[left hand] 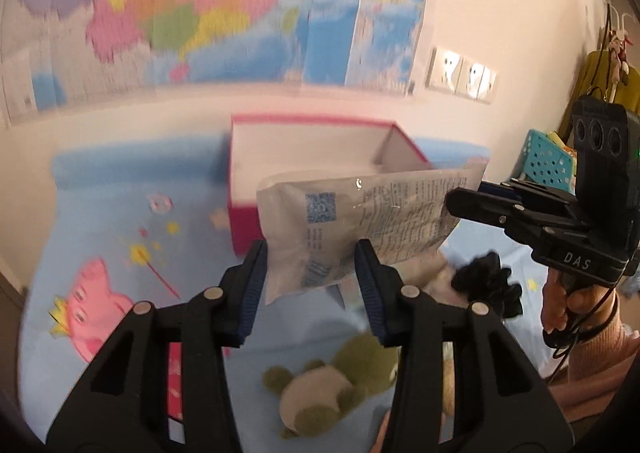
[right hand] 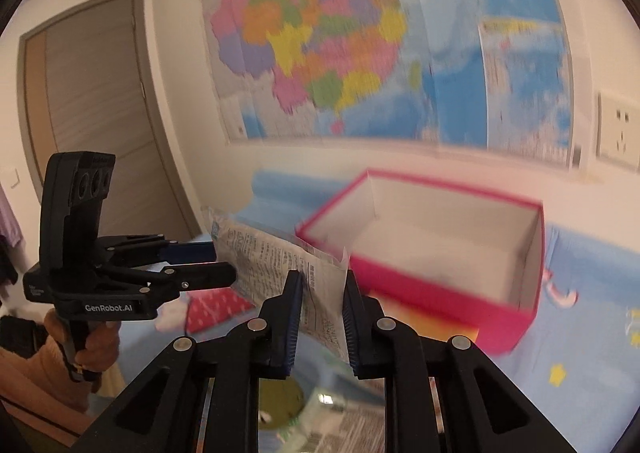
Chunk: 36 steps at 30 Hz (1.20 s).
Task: Organize soft objects
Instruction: 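Lift the clear packet with the right gripper and drop it into the pink box, then grasp the black cloth on the bed with the right gripper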
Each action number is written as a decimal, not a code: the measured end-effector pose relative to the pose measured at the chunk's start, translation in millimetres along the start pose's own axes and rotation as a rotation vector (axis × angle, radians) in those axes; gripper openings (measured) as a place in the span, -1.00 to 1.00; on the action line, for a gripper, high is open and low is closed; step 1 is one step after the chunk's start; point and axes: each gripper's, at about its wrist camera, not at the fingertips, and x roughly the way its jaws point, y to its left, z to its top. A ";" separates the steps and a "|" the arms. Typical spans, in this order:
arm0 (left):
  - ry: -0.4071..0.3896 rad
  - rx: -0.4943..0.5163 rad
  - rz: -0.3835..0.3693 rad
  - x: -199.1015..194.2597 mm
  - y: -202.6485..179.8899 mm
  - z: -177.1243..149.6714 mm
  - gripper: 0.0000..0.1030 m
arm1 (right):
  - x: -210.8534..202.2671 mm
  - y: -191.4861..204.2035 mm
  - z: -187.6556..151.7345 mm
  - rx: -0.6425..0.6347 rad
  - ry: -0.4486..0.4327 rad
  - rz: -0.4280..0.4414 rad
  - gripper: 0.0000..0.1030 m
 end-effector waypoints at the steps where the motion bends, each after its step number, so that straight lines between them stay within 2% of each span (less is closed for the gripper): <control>1: -0.021 0.014 0.011 -3.7 -1.4 8.9 -0.08 | -2.2 0.8 4.5 -0.005 -0.009 0.000 -0.63; 6: -0.043 0.026 0.031 1.9 4.3 43.3 -0.08 | -1.0 -8.4 42.1 -0.009 -0.064 0.002 -0.63; 9: -0.031 0.028 0.045 18.9 9.9 60.5 -0.08 | 11.2 -22.0 54.1 0.017 -0.048 -0.003 -0.63; 14: 0.046 -0.019 0.035 64.0 22.9 76.8 -0.08 | 42.1 -53.0 65.9 0.086 0.004 -0.010 -0.63; 23: 0.237 -0.064 0.070 142.3 34.1 72.1 -0.09 | 104.9 -98.2 45.1 0.206 0.183 -0.038 -0.63; 27: 0.281 -0.093 0.079 157.3 41.1 70.4 -0.09 | 127.5 -111.5 40.2 0.247 0.258 -0.048 -0.57; 30: 0.284 -0.118 0.095 161.4 46.1 72.3 -0.08 | 147.3 -117.2 35.9 0.256 0.322 -0.103 -0.47; 31: 0.282 -0.121 0.096 161.3 46.5 73.6 -0.08 | 151.5 -118.3 34.8 0.258 0.336 -0.126 -0.32; 32: 0.276 -0.122 0.096 160.3 47.0 75.6 -0.08 | 158.0 -118.9 33.2 0.248 0.351 -0.154 -0.27; 36: 0.236 -0.127 0.123 150.2 48.4 77.4 -0.08 | 161.7 -123.9 29.3 0.259 0.349 -0.169 -0.18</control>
